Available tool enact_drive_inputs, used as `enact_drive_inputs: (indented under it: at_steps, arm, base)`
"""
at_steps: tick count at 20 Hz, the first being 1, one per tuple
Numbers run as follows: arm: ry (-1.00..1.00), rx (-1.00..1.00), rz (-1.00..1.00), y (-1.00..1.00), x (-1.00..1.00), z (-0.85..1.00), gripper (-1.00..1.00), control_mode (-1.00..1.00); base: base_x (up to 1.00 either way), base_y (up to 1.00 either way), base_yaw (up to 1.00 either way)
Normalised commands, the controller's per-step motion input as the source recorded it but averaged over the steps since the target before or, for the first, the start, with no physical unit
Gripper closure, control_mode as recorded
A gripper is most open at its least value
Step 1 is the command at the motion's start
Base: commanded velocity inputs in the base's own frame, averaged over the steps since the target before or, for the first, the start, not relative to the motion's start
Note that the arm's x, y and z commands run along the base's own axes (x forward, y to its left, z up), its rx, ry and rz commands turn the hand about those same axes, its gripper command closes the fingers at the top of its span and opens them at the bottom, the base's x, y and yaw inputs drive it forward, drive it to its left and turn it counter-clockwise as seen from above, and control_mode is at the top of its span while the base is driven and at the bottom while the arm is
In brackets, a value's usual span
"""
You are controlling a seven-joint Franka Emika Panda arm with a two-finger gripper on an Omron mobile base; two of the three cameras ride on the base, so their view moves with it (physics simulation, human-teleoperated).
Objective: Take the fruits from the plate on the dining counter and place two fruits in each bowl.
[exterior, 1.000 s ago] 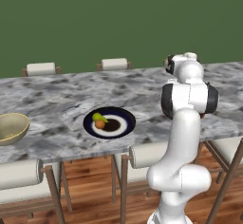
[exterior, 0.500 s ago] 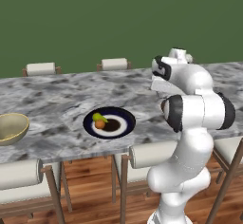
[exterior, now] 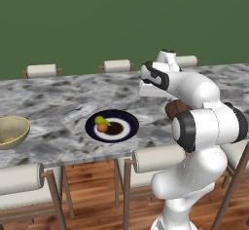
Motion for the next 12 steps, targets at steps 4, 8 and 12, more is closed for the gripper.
enact_drive_inputs:
  at_steps: [4,8,12]
  arm:
    - [0.00,-0.02,0.14,0.80,0.00,0.18,-1.00,-1.00]
    - [0.12,0.00,0.01,0.81,0.00,0.00,-1.00,-1.00]
    - [0.14,0.00,-0.01,0.69,0.00,-0.09,-1.00,-1.00]
  base:
    - [0.00,0.00,0.00]
    - [0.00,0.00,0.00]
    - [0.00,0.00,0.00]
